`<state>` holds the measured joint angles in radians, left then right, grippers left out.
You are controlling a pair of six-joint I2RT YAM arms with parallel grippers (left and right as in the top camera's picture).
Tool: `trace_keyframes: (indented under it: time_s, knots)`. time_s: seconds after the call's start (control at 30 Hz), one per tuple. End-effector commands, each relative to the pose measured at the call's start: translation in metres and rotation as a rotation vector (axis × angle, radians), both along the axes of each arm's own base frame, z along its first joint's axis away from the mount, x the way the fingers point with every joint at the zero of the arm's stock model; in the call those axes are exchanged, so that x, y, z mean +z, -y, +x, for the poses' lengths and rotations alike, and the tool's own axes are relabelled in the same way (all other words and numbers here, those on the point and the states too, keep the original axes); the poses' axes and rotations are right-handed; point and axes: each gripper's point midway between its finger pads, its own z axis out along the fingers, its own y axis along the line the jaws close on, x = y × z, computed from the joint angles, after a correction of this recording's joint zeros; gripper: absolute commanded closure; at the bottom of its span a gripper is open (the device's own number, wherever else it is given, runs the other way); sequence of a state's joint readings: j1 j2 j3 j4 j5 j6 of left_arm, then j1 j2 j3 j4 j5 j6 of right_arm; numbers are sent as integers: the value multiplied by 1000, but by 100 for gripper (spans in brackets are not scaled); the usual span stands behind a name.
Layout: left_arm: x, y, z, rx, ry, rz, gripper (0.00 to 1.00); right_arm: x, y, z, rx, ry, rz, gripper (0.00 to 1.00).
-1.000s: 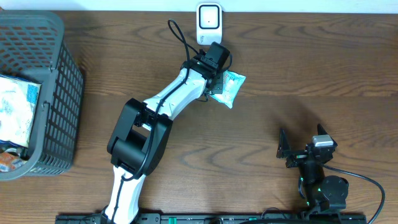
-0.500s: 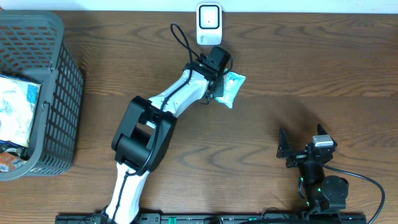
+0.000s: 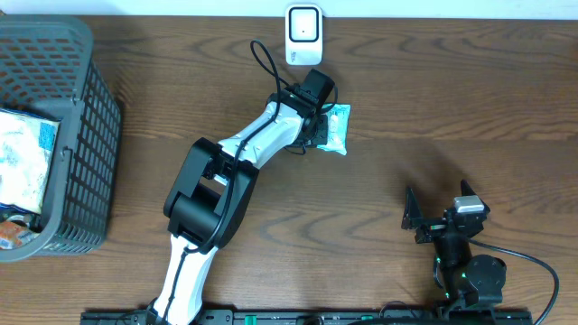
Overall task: Scan the item barcode
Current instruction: 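Lower the wipes pack onto the table before the scanner and release, then move the left gripper back into the grey basket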
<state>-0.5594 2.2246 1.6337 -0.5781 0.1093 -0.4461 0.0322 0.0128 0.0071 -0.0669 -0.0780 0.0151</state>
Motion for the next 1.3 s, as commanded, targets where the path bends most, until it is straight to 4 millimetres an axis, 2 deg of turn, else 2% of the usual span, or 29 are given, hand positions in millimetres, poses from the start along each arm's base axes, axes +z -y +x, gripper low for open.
trace_keyframes:
  time_s: [0.0,0.53,0.67,0.8,1.03,1.1,1.27]
  knots:
    - [0,2,-5,-1,-16,-10,93,-1,-3,-1,14,-2,7,1]
    - [21,4,2,-51,43,-23,92,-1,-3,-1,14,-2,7,1]
    - [42,2,7,-43,82,-41,93,-1,-3,-1,14,-2,7,1]
    - [80,-7,17,-19,152,-79,93,-1,-3,-1,14,-2,7,1]
    - [180,-43,31,57,331,-165,89,-1,-3,-1,14,-2,7,1]
    - [212,-60,30,87,389,-187,75,-1,-3,-1,14,-2,7,1]
    - [288,-108,19,169,532,-231,57,-1,-3,-1,14,-2,7,1]
